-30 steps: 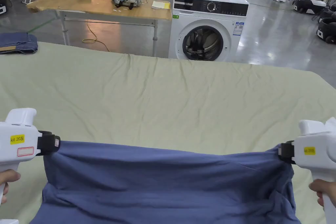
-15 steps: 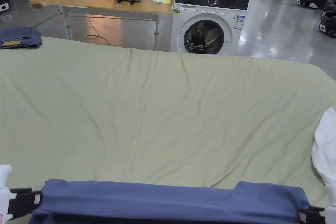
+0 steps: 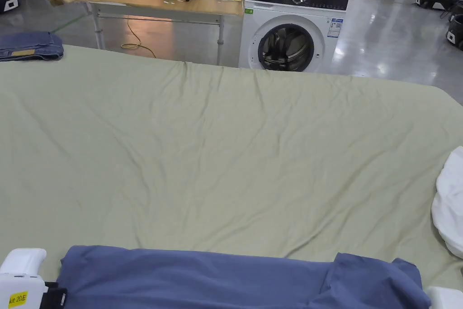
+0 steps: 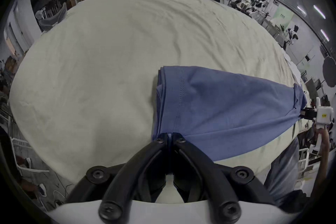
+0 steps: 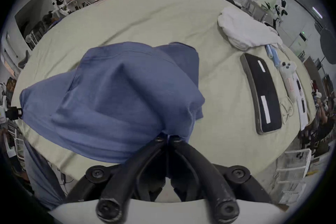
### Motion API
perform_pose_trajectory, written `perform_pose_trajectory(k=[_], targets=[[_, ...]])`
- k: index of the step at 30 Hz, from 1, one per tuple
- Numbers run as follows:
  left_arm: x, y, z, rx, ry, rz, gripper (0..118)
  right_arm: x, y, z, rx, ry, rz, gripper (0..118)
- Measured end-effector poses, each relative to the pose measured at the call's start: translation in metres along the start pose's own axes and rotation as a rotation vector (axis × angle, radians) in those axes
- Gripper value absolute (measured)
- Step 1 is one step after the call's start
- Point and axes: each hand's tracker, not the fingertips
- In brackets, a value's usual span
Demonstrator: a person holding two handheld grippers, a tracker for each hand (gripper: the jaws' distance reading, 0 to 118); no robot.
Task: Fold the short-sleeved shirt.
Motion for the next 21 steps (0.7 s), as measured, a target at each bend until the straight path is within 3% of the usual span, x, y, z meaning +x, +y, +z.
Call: perform_pose_trajectory(k=[1, 2, 3, 4, 5, 12, 16, 17, 18, 19, 21], targets=[[0.001, 0.003, 0.004, 0.001, 0.002, 0.003, 3, 0.003, 0.003, 0.009, 0.007, -0.021, -0.018, 21], [0.005, 0.004, 0.010, 0.007, 0.001, 0.006, 9, 0.002, 0.004, 0.015, 0.016, -0.042, -0.023, 42], [0.006, 0.006, 0.016, 0.037, -0.002, 0.015, 25, 0.002, 0.006, 0.023, 0.040, -0.079, -0.021, 69], [0.008, 0.011, 0.022, 0.075, 0.004, 0.025, 36, 0.002, 0.011, 0.032, 0.081, -0.092, -0.028, 78], [0.010, 0.016, 0.027, 0.115, 0.012, 0.033, 43, 0.003, 0.014, 0.039, 0.122, -0.089, -0.039, 79], [0.046, 0.053, 0.052, 0.370, 0.008, -0.017, 44, -0.040, 0.046, 0.076, 0.417, -0.049, -0.025, 78], [0.089, 0.064, 0.064, 0.600, 0.055, -0.109, 41, -0.074, 0.058, 0.083, 0.667, 0.034, -0.086, 75], [0.097, 0.066, 0.067, 0.641, 0.057, -0.123, 34, -0.082, 0.060, 0.084, 0.700, 0.053, -0.093, 65], [0.107, 0.067, 0.069, 0.682, 0.052, -0.135, 21, -0.089, 0.062, 0.085, 0.742, 0.079, -0.095, 38], [0.116, 0.069, 0.072, 0.720, 0.049, -0.151, 13, -0.097, 0.063, 0.086, 0.789, 0.086, -0.101, 19], [0.133, 0.072, 0.076, 0.772, 0.095, -0.155, 9, -0.116, 0.070, 0.086, 0.849, 0.076, -0.104, 14]])
